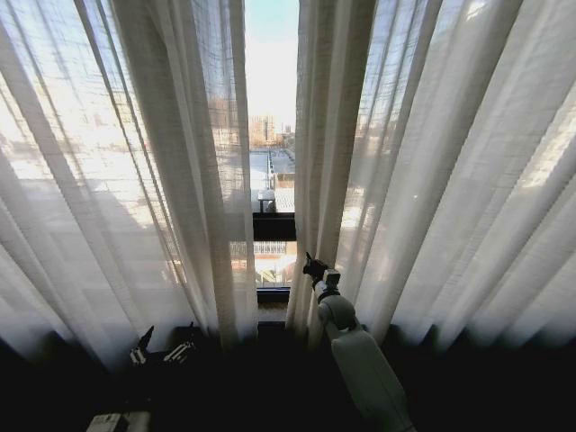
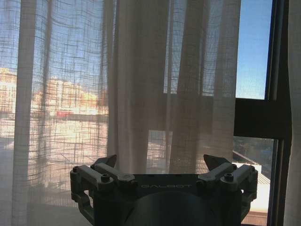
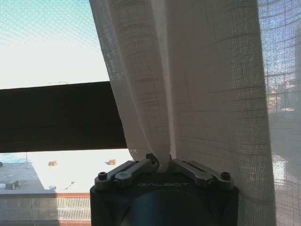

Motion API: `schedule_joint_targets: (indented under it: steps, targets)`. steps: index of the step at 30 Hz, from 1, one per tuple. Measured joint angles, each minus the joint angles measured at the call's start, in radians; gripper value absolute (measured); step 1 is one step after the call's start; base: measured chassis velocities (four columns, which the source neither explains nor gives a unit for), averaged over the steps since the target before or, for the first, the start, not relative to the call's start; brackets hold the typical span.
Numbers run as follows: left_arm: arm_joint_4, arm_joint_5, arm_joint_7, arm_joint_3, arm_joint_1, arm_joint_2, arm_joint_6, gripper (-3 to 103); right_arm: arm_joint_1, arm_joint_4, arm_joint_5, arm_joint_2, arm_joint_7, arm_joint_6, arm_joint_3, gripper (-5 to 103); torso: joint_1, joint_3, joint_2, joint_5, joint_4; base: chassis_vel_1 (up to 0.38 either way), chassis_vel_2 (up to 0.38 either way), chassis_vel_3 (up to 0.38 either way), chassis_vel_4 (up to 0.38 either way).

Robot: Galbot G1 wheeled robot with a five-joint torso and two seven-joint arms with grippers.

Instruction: Open the curtains by pulling them apart, changing their state from closed to fully open.

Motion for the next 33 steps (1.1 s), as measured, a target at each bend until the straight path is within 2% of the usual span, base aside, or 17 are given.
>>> schedule_joint_targets:
  steps: [11, 33]
  targets:
    - [0.0, 0.016, 0.001, 0.011, -0.001, -0.004, 0.001, 100, -0.018, 0.016, 0.001, -0.013, 0.004, 0.0, 0.009, 0, 0.0, 0.0, 0.0, 0.0, -0.0002, -0.248, -0.232, 0.243, 0.221]
    - [-0.001, 0.019, 0.004, 0.011, 0.006, -0.01, -0.009, 100, -0.025, 0.015, 0.002, -0.021, 0.005, 0.002, 0.051, 0, 0.0, 0.0, 0.0, 0.0001, -0.0002, -0.345, -0.347, 0.354, 0.349]
